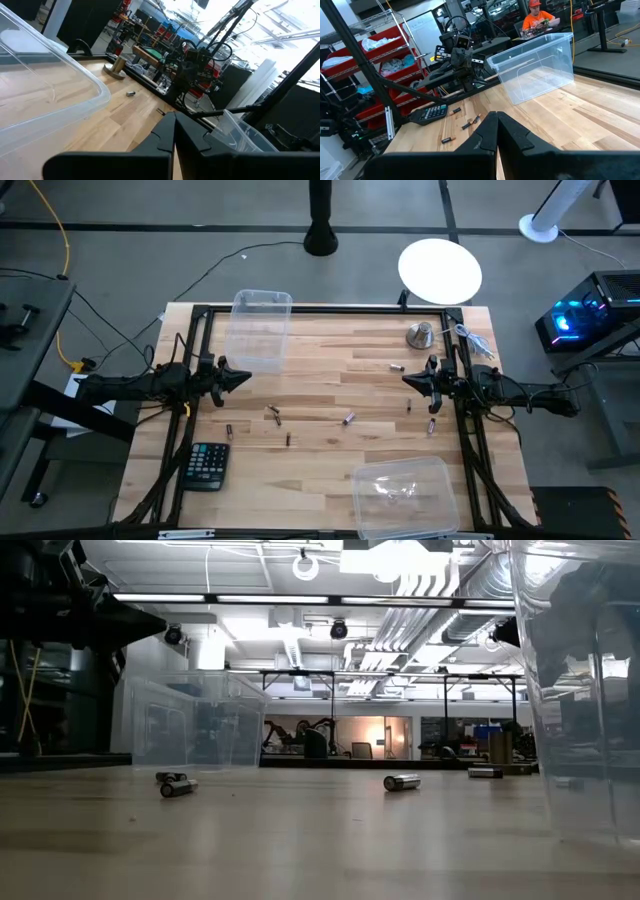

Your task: Sort batteries

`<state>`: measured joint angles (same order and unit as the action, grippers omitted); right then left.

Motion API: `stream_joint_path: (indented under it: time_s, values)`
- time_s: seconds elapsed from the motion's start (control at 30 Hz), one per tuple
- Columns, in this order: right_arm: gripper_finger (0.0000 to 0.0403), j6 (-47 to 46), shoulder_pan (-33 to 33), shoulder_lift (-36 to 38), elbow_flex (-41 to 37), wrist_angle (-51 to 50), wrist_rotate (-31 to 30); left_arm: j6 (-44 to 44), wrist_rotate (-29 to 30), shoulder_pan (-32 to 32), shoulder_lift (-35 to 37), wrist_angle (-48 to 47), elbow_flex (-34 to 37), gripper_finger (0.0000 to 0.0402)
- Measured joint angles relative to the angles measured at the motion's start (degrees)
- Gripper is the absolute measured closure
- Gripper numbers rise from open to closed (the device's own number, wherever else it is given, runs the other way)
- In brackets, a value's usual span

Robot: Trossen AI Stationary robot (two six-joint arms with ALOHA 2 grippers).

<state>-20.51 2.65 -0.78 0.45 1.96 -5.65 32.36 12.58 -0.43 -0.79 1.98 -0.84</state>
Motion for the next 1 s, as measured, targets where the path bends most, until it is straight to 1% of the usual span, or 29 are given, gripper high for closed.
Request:
stream_joint_path:
  time_s: [0.2, 0.27, 0.33, 0.37, 0.43, 0.47, 0.5, 0.53, 0.57, 0.6, 0.63, 0.67, 0.7, 0.73, 0.77, 0.83, 0.93, 1.0]
  values:
    - [0.0402, 0.07, -0.02, -0.01, 0.01, 0.05, -0.21, 0.00, 0.00, 0.02, 0.01, 0.00, 0.00, 0.0401]
    - [0.0402, -0.03, -0.02, -0.06, 0.02, 2.67, -3.30, 0.00, 0.00, 0.02, 0.00, 0.00, 0.00, 0.0402]
    - [0.0402, -6.55, 0.00, -0.01, 0.02, 9.69, -8.64, 0.00, 0.00, 0.02, 0.01, 0.00, 0.00, 0.0401]
    - [0.0402, -10.15, -0.04, -0.11, 0.00, 15.82, -13.28, 0.00, 0.00, 0.01, 0.01, 0.00, 0.00, 0.0402]
    - [0.0402, -16.45, 0.00, -0.34, 0.17, 27.36, -25.82, 0.00, -0.01, 0.02, 0.01, 0.00, 0.00, 0.0401]
    - [0.0402, -16.85, 0.18, -0.35, 0.34, 32.25, -31.20, 0.00, -0.02, 0.02, 0.00, 0.03, 0.02, 0.0402]
    - [0.0402, -15.60, 0.59, -0.67, 0.63, 36.55, -33.50, 0.00, 0.03, 0.02, 0.00, 0.06, 0.00, 0.0402]
    - [0.0402, -14.33, 1.11, -0.72, 1.07, 40.43, -31.99, 0.00, 0.02, 0.00, 0.00, 0.04, 0.01, 0.0401]
    - [0.0402, -14.32, 1.62, -0.81, 1.94, 42.87, -26.05, 0.00, -0.04, 0.00, 0.00, 0.04, 0.02, 0.0402]
    - [0.0402, -15.65, 1.87, -1.36, 3.74, 43.31, -17.14, 0.00, 0.01, 0.02, 0.00, 0.03, 0.01, 0.0401]
    - [0.0402, -17.97, 1.85, -2.19, 6.14, 41.67, -7.24, 0.00, 0.07, 0.02, 0.00, 0.04, 0.02, 0.0402]
    - [0.0402, -21.58, 1.40, -3.23, 8.97, 37.65, 1.96, 0.00, -0.02, 0.01, 0.00, 0.03, 0.01, 0.0402]
    - [0.0402, -25.21, 0.55, -4.96, 12.66, 31.32, 8.96, 0.00, 0.00, 0.01, 0.00, 0.02, 0.02, 0.0401]
    - [0.0402, -27.46, -0.76, -7.05, 16.53, 23.97, 13.11, 0.00, 0.00, 0.01, 0.01, 0.02, 0.02, 0.0402]
    - [0.0402, -28.02, -2.45, -9.66, 21.27, 14.95, 15.83, 0.00, 0.00, 0.02, 0.00, 0.02, 0.02, 0.0402]
    - [0.0402, -24.77, -6.43, -16.08, 31.39, -2.02, 18.56, 0.00, 0.00, 0.02, 0.00, 0.02, 0.02, 0.0401]
    - [0.0402, -18.11, -12.67, -27.59, 45.95, -26.31, 19.27, 0.00, -0.02, 0.02, 0.00, 0.02, 0.02, 0.0402]
    - [0.0402, -15.13, -16.69, -35.63, 53.86, -38.46, 19.03, 0.00, 0.00, 0.01, 0.00, 0.02, 0.02, 0.0402]
